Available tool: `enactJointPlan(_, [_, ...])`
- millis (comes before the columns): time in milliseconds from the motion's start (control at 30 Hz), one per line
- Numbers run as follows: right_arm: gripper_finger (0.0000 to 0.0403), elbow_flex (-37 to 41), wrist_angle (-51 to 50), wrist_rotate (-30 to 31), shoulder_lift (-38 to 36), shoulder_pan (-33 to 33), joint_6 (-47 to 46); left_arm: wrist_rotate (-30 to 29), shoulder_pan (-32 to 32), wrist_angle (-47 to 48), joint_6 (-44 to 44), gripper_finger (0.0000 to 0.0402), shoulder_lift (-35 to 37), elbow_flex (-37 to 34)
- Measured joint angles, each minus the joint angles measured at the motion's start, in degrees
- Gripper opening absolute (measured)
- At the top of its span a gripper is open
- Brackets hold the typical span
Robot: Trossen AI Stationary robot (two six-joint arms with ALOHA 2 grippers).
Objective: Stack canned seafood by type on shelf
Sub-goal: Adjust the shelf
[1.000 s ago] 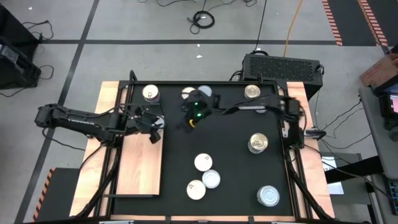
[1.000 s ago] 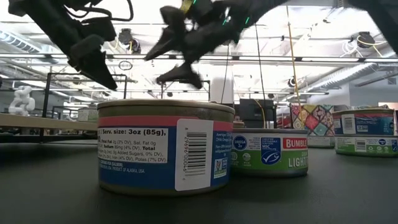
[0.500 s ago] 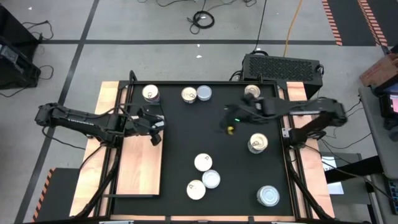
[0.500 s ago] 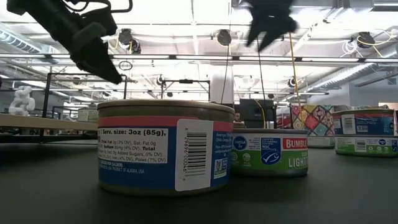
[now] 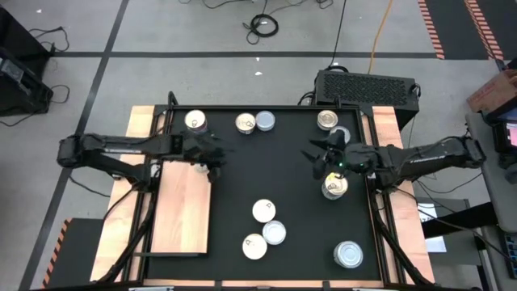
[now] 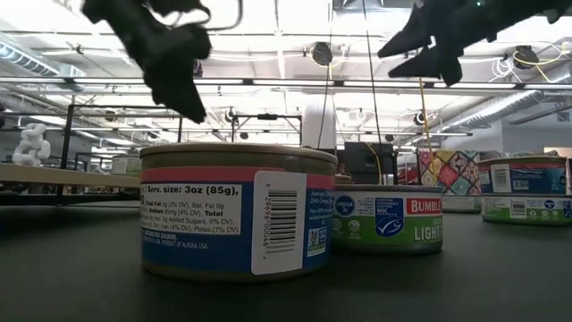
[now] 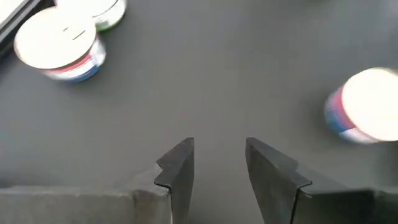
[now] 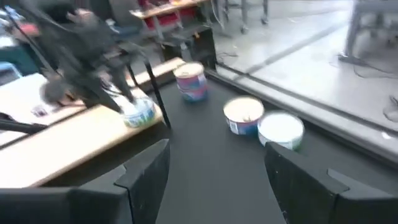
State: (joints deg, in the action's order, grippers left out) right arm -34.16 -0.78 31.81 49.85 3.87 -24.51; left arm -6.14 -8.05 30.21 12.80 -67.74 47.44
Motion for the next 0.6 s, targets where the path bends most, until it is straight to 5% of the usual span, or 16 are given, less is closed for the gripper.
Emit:
enactJointPlan(167, [0.0212, -0.71, 0.34, -9.36, -4.58, -1.18, 4.07, 0.12, -3.66, 5.3, -5.15, 0.0147, -6.2, 4.94])
enactJointPlan(367, [0.0028, -0.67, -2.44, -11.17, -5.84, 0.38, 4.7, 0.73, -5.38, 9.61, -7.29, 0.0147, -9.5, 4.87])
enactJointPlan(600, [0.0008, -0.67, -2.1, -11.08, -4.85, 0.75, 4.1, 0.1, -5.03, 9.23, -6.71, 0.0147, -9.95, 4.96])
